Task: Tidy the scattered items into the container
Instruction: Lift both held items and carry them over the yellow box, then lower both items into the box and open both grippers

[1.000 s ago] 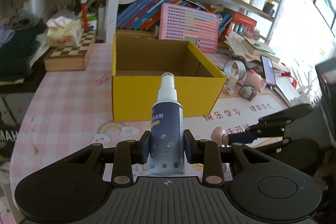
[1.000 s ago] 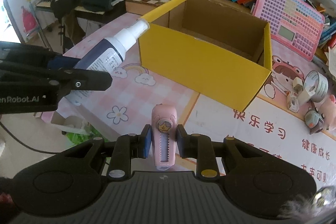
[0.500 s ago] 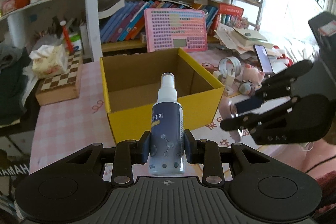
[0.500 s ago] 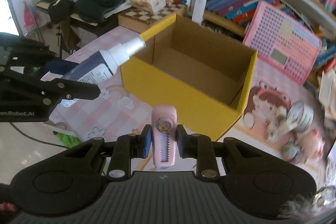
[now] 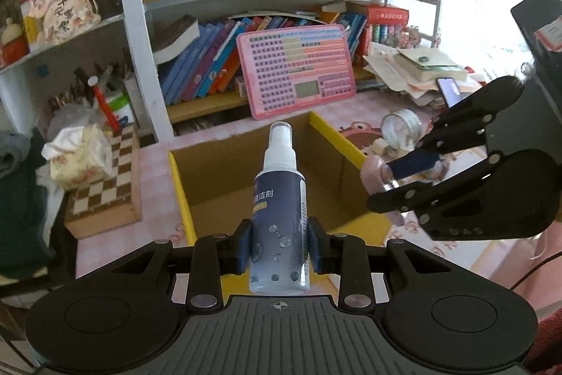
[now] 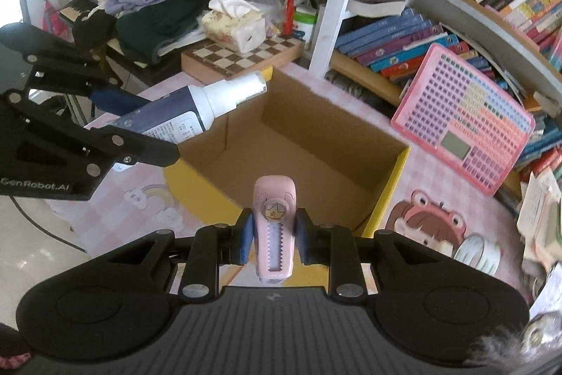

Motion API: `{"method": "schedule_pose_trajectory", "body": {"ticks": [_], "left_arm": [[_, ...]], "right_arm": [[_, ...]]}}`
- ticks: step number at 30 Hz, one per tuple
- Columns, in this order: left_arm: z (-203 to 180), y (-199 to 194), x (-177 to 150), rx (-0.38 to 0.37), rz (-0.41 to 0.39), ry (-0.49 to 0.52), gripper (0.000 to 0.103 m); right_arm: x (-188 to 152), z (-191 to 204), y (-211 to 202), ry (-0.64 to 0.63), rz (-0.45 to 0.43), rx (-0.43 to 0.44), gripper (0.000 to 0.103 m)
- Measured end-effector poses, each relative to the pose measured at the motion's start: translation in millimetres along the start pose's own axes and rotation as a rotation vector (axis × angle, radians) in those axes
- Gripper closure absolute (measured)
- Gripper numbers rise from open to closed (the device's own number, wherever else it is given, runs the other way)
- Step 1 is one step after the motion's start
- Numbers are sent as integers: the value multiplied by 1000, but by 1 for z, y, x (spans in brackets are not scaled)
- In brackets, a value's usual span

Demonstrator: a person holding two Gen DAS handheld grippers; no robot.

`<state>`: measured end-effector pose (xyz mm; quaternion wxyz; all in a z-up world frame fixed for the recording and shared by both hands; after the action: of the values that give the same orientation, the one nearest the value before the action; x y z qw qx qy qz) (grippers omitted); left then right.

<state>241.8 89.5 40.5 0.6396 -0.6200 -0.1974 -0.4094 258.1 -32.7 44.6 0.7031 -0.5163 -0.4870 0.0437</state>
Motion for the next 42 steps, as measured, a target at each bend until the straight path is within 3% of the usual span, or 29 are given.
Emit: {"method": "schedule_pose_trajectory", "body": {"ticks": [15,29,42], "left_arm": [[14,88,46,44,88,3,72],[-12,179,29,57,264,86,72],[-10,211,16,96,324,83,72]], "right_arm": [[50,-62,58,-15,38,5,80],[35,-102,150,-3,194,19,80],[27,-117,185,-23,267,58,80]]}}
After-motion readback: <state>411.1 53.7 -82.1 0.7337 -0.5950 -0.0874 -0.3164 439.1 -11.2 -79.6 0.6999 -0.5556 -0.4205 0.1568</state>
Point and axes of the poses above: each gripper's, at about its wrist camera, not at the fingertips, and y roughly the way its jaws point, z to its left, x to its top, the point moved 4 cm from there along y, roughly the way its jaws point, and after that the axes turned 11 degrees about x, right-handed, at the moved point
